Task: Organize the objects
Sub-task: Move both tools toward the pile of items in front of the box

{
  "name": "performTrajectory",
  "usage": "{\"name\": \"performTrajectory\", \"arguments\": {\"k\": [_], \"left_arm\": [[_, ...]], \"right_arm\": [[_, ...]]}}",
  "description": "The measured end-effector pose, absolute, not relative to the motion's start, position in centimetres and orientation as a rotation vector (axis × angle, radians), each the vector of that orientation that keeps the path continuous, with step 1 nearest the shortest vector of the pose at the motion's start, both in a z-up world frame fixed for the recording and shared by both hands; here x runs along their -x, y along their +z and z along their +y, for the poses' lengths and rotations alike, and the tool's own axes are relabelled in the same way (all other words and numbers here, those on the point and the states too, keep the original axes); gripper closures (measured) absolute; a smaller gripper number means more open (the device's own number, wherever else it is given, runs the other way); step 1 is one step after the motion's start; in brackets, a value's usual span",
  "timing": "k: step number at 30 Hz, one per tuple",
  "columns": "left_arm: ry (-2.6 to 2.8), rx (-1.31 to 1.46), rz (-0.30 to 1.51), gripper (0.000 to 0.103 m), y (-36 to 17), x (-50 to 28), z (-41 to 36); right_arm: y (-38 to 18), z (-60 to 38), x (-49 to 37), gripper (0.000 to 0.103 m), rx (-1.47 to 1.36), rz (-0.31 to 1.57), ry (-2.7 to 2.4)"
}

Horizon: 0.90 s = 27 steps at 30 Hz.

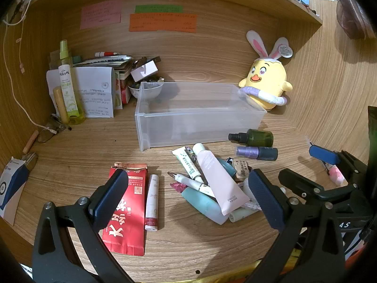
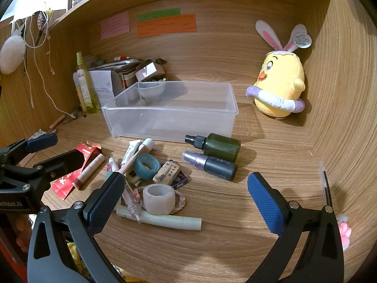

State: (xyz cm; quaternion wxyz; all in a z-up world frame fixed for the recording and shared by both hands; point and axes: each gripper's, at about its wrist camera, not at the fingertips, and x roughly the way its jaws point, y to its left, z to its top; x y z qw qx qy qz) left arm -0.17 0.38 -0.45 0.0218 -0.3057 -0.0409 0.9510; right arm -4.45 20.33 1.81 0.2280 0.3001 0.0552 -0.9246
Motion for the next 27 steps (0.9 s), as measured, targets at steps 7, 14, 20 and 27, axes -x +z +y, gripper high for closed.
{"name": "performTrajectory", "arguments": {"k": [7,14,20,27], "left_arm": [[2.946,0.949,-0.128,0.0,-0.46,0.17,0.43],[2.948,0.948,-0.127,0.0,-0.5,0.15,0.48],[2.946,0.948,-0.127,0.0,-0.52,0.15,0.48],[2.946,0.953,-0.13,0.0,-0.65,0.15,0.58]], "right_arm": [[1.85,20.34,4.5,0.0,-0.828,0.152,-2.545],[1.8,20.29,4.44,0.0,-0.827,0.152,-2.545],[1.74,20.12,4.25,0.0,-0.829,0.152,-2.54],[1.76,20.06,4.16,0.0,-0.831,0.149,-2.526]]}}
